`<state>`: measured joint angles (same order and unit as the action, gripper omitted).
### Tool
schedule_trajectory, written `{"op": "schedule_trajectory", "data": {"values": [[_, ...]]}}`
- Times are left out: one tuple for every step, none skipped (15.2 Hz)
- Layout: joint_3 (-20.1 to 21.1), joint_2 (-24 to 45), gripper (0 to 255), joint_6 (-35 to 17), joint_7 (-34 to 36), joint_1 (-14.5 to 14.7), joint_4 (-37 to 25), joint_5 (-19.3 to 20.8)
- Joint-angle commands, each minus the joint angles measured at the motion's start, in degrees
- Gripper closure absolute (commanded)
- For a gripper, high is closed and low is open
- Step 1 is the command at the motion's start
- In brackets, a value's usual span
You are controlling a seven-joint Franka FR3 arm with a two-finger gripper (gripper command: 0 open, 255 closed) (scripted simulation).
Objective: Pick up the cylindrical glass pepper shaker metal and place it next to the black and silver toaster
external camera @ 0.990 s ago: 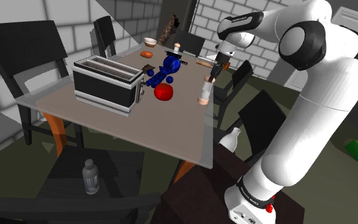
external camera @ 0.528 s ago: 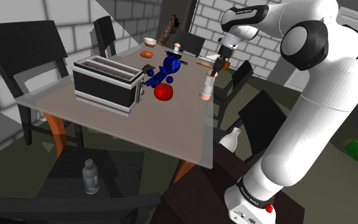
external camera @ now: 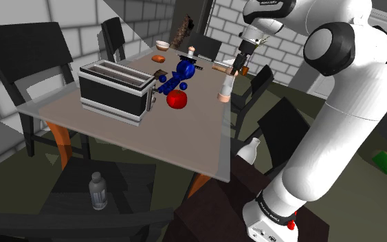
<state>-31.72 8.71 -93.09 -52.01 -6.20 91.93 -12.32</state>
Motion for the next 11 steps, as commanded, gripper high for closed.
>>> {"op": "schedule_trajectory", "data": {"values": [[-0.07,0.13,255,1.71,0.17,-0.14,-1.8,-0.03],[-0.09,0.22,255,2.5,0.24,-0.22,-2.68,-0.07],[-0.12,0.34,255,3.31,0.31,-0.3,-3.59,-0.12],[-0.15,0.47,255,4.12,0.37,-0.39,-4.51,-0.19],[-0.19,0.62,255,4.94,0.43,-0.48,-5.46,-0.26],[-0.22,0.78,255,5.77,0.48,-0.59,-6.43,-0.34],[-0.25,0.97,255,6.61,0.53,-0.7,-7.43,-0.44],[-0.29,1.18,255,7.46,0.57,-0.82,-8.45,-0.55],[-0.32,1.41,255,8.32,0.61,-0.95,-9.51,-0.68],[-0.36,1.65,255,9.19,0.65,-1.1,-10.59,-0.82],[-0.4,1.92,255,10.07,0.68,-1.26,-11.7,-0.97]]}}
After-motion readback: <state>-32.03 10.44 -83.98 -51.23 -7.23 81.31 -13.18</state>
